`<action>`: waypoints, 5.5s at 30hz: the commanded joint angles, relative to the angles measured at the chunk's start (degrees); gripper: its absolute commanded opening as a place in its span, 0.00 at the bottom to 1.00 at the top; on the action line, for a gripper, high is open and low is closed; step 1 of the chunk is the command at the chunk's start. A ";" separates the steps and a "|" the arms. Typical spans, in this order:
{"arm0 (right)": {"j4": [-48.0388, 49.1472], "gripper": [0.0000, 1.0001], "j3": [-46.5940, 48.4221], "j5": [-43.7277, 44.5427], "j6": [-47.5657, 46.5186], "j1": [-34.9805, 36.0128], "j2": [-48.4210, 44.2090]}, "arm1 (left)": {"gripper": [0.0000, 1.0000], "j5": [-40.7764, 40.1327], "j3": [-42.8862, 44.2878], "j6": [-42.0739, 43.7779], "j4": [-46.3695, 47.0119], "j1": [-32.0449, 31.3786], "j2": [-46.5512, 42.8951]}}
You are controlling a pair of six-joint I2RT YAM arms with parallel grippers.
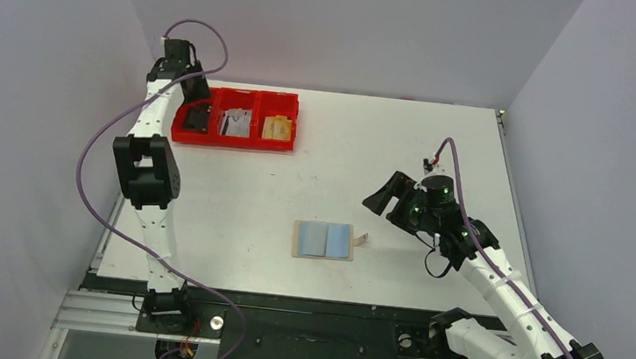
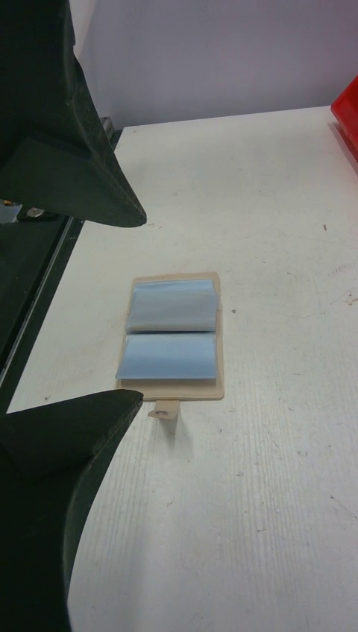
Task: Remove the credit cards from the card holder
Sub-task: Place the credit card in the storage box, then remove the credit card from the card holder.
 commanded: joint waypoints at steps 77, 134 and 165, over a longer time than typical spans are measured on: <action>5.06 0.49 13.86 24.91 6.14 30.92 45.39 | 0.51 24.93 -74.10 -18.62 17.03 -31.25 -56.34; 26.64 0.00 -5.48 9.44 5.89 20.69 39.66 | 0.34 26.28 -72.15 -25.31 27.93 -42.40 -36.38; 26.63 0.00 -5.39 9.28 5.60 20.66 40.00 | 0.25 23.61 -69.80 -24.17 23.79 -43.64 -38.22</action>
